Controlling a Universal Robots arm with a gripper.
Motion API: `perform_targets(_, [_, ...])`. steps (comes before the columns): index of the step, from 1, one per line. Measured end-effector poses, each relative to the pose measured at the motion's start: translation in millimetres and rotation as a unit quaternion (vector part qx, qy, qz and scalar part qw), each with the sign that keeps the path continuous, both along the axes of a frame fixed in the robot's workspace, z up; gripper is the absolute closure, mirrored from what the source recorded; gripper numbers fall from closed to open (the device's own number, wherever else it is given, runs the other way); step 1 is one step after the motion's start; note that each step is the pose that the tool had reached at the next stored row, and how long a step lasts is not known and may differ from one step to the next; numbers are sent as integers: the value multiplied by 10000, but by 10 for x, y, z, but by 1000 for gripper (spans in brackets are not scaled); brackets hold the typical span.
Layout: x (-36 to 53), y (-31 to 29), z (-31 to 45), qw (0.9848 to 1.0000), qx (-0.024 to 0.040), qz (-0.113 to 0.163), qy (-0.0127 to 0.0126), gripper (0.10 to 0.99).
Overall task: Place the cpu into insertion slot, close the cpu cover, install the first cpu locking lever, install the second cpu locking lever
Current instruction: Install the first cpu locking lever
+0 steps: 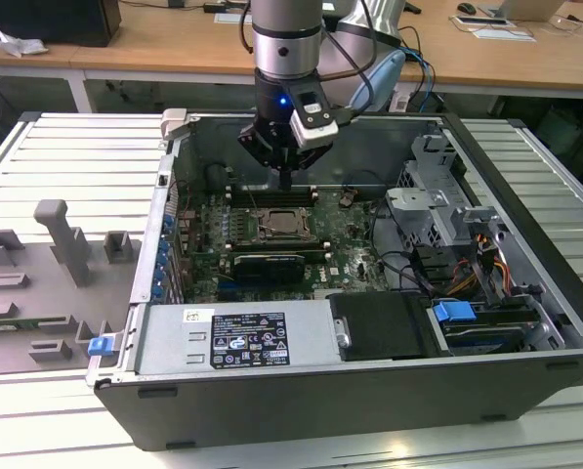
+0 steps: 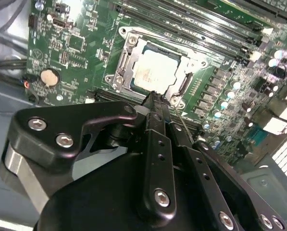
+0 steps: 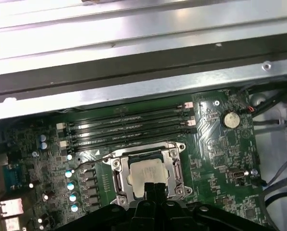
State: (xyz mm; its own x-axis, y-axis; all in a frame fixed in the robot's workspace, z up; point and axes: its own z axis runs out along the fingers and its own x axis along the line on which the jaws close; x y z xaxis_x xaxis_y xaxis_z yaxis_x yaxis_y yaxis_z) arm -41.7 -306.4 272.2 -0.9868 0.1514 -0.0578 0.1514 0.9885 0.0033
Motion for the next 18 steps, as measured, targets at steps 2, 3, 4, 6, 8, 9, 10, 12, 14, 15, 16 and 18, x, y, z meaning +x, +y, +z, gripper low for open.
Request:
perform_targets(2, [0, 0, -1, 9997, 0, 225, 0, 980])
perform_targets(3, [0, 0, -1, 9993, 0, 369, 0, 980])
perform_targets(4, [0, 0, -2, 9990, 0, 453, 0, 980])
perform_targets(6, [-1, 0, -3, 9984, 0, 557, 0, 980])
perform_targets(8, [-4, 0, -4, 9982, 0, 593, 0, 980])
perform_targets(9, [-6, -3, -3, 9982, 7, 594, 0, 980])
perform_targets(10, [-6, -5, -4, 9982, 18, 593, -1, 980])
perform_targets(12, [-6, -9, -5, 9982, 84, 593, -2, 980])
perform_targets(14, [-6, -12, -5, 9980, 223, 593, 7, 980])
perform_targets(15, [-5, -12, -6, 9980, 234, 593, 19, 980])
perform_targets(16, [-6, -13, -5, 9978, 236, 616, 51, 980])
perform_targets(18, [-6, -12, -6, 9973, 238, 686, 90, 980])
